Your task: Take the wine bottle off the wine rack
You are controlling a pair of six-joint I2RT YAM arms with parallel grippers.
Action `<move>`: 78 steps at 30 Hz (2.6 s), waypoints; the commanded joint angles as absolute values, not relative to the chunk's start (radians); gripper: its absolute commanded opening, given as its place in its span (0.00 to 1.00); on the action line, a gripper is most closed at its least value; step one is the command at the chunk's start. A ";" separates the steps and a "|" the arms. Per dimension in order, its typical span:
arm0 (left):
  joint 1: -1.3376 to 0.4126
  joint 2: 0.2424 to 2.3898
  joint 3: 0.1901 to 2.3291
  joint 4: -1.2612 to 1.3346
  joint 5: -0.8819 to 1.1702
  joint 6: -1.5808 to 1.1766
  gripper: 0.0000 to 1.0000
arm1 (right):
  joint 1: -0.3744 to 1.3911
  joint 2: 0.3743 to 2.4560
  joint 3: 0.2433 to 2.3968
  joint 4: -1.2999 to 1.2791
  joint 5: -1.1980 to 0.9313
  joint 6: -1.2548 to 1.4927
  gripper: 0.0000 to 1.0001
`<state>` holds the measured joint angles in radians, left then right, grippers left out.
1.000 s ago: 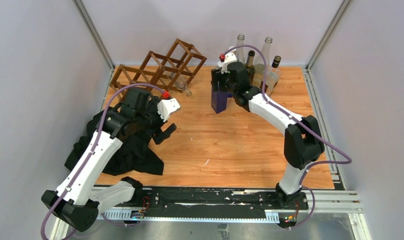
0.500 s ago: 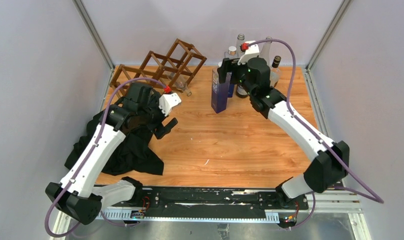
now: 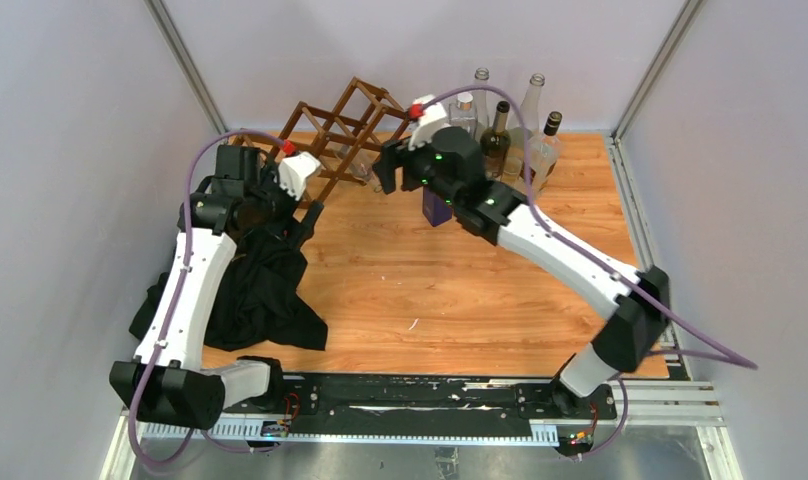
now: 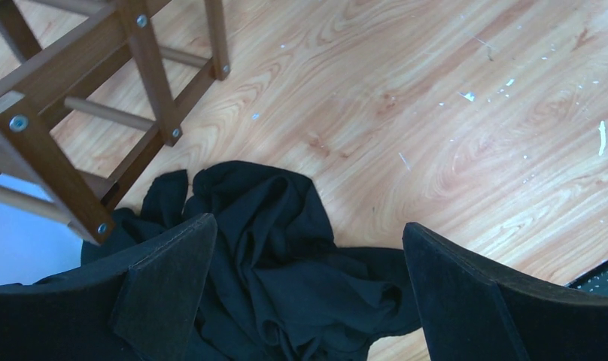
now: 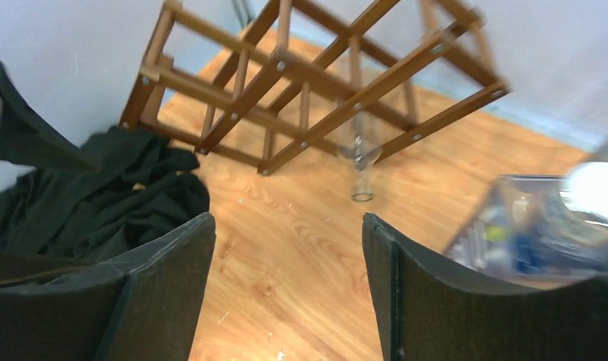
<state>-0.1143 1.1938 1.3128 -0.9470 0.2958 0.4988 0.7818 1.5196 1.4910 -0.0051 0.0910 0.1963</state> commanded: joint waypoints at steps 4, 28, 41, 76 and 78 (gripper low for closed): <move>-0.027 1.165 1.295 -0.924 0.367 0.512 1.00 | 0.819 1.865 1.651 -0.104 0.068 0.189 0.70; -0.025 1.149 1.283 -0.925 0.435 0.507 1.00 | 0.715 2.537 2.215 -0.117 0.156 0.122 0.71; -0.025 1.147 1.278 -0.925 0.431 0.518 1.00 | 0.719 2.604 2.262 -0.008 0.144 0.097 0.65; -0.025 1.141 1.122 -0.875 0.468 0.702 0.86 | 0.797 2.218 1.705 0.146 0.048 0.258 0.00; -0.024 1.151 1.107 -0.851 0.468 0.709 0.86 | 0.807 2.179 1.642 0.174 0.055 0.273 0.00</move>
<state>-0.0292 1.1248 1.1381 -0.9077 0.4522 0.6693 0.7753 2.2711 1.7367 0.1390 0.0856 0.1902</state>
